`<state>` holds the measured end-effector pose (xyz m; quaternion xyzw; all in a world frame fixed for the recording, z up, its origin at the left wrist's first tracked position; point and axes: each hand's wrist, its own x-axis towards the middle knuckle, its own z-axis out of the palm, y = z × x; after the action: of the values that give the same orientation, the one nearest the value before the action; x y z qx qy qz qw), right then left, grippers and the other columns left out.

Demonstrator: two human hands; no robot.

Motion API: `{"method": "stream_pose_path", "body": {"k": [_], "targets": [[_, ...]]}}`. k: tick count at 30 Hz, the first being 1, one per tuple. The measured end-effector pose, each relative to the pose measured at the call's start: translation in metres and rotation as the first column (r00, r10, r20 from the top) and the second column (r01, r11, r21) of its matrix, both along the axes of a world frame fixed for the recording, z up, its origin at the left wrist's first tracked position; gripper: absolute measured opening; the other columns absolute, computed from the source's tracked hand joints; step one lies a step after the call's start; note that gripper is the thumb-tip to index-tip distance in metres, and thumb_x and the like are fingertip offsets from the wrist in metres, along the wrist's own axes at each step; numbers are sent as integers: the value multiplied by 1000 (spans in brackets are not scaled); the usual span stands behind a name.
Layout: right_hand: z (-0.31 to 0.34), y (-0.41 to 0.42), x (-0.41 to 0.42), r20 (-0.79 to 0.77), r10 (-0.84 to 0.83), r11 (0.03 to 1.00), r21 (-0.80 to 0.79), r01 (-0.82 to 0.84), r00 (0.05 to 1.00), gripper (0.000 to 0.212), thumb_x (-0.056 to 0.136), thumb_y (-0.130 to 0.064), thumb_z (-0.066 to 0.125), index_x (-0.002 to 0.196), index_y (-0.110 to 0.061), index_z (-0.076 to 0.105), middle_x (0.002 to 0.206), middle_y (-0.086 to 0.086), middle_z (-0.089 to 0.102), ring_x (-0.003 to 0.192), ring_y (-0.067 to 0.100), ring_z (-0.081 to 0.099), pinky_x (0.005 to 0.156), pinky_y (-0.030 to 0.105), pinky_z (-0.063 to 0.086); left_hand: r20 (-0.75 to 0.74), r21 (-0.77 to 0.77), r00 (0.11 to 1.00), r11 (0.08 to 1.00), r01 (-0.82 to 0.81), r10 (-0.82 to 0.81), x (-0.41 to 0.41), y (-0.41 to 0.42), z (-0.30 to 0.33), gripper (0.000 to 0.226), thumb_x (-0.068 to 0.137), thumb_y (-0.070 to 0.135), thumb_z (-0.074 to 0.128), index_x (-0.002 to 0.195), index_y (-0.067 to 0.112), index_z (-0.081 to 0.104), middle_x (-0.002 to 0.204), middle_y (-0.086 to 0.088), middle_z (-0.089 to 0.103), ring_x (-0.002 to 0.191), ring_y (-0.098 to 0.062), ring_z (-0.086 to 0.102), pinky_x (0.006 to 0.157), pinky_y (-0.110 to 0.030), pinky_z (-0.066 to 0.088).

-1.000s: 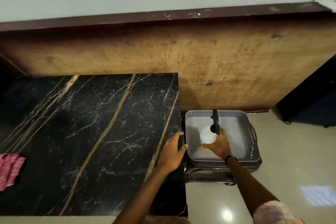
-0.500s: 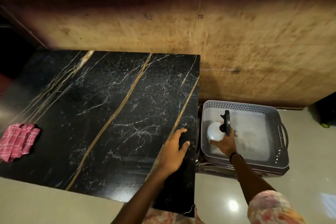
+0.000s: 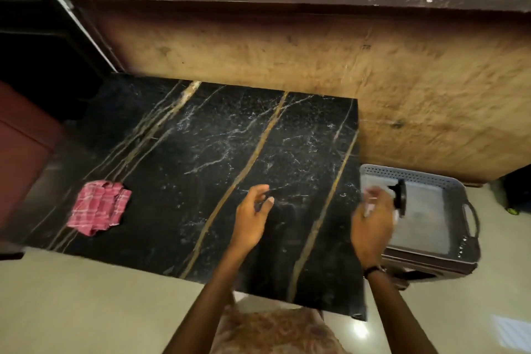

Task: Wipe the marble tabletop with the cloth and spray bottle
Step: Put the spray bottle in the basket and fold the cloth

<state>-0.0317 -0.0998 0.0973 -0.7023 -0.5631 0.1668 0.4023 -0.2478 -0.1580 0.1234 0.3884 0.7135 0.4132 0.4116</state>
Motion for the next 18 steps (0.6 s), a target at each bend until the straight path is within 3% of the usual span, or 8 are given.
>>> {"method": "stream_pose_path", "body": {"k": [4,8,11,14,18], "targets": [[17,-22,-150,-105,463,877,-94,-472,880,24,90,-3,53,107,-17,60,106,0,64,91,18,63,80,35,53,-25,-10,965,965,-261,261,-114,-45,3,27,94,16,55,120,12,58,119,-5,63,111,-20,60,100,-40,48],[17,-53,-296,-233,752,567,-248,-785,617,26,91,-5,52,114,-12,61,110,5,65,98,23,64,86,43,52,-141,-17,880,888,-460,454,-233,-85,-2,29,94,11,52,122,3,54,125,-19,59,116,-32,55,98,-36,43],[10,-75,-379,-275,826,377,-380,-845,492,32,90,-6,52,121,-10,59,116,10,65,104,30,63,91,43,50,-309,-98,854,880,-465,417,-309,-107,-11,38,95,21,52,126,-1,50,127,-25,56,118,-39,53,102,-45,41],[2,-85,-432,-299,842,286,-458,-842,449,38,91,-7,53,129,-7,53,126,17,60,112,36,59,94,45,49,-451,-246,837,858,-450,310,-362,-117,-23,50,94,31,53,130,-2,46,135,-27,49,126,-43,44,109,-54,33],[-12,-94,-465,-304,863,196,-534,-822,404,56,93,-12,55,145,-9,36,148,16,41,133,35,42,108,45,38,-333,-355,914,867,-349,232,-396,-121,-39,55,91,34,57,132,1,42,135,-25,50,123,-42,49,105,-59,39]]}}
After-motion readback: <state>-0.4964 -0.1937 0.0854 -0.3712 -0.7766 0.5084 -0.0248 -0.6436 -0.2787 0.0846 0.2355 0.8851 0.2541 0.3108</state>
